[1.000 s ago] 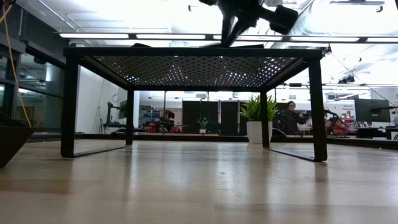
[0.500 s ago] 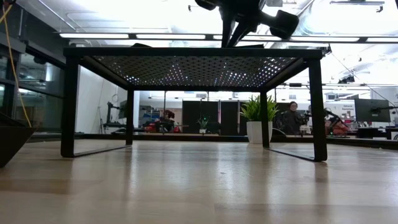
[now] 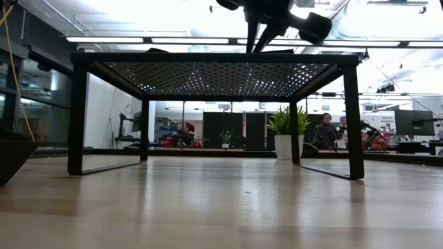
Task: Pick & Place Mini shaped plates
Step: Stack the leaf shaped plate on top of the leaf shaped plates on the shelf, then stack the distorted square plate on top of the distorted square plates on the shelf
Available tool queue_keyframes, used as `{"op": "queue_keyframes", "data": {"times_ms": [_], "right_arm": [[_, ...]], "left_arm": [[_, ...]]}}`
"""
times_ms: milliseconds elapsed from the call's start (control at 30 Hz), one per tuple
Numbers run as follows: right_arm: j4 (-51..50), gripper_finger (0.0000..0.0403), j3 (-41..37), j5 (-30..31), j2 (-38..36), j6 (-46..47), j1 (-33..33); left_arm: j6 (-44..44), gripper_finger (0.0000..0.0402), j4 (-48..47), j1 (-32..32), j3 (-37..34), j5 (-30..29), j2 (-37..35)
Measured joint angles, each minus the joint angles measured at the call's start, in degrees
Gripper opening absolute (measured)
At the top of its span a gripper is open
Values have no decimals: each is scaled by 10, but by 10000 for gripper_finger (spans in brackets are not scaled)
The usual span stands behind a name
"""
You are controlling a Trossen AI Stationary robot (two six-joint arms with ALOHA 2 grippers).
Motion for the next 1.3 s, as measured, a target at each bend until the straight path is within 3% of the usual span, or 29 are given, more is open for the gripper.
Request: {"op": "queue_keyframes", "data": {"times_ms": [367,567,1067,1300], "right_arm": [[3,124,0,-3,0,-10,0],[10,167,0,-4,-2,-28,0],[43,185,0,9,-40,-122,2],[51,184,0,72,-86,-156,27]], "left_arm": [[-4,218,0,0,0,0,0],[-4,218,0,0,0,0,0],[-16,218,-11,0,0,0,0],[-65,218,-53,0,0,2,0]]}}
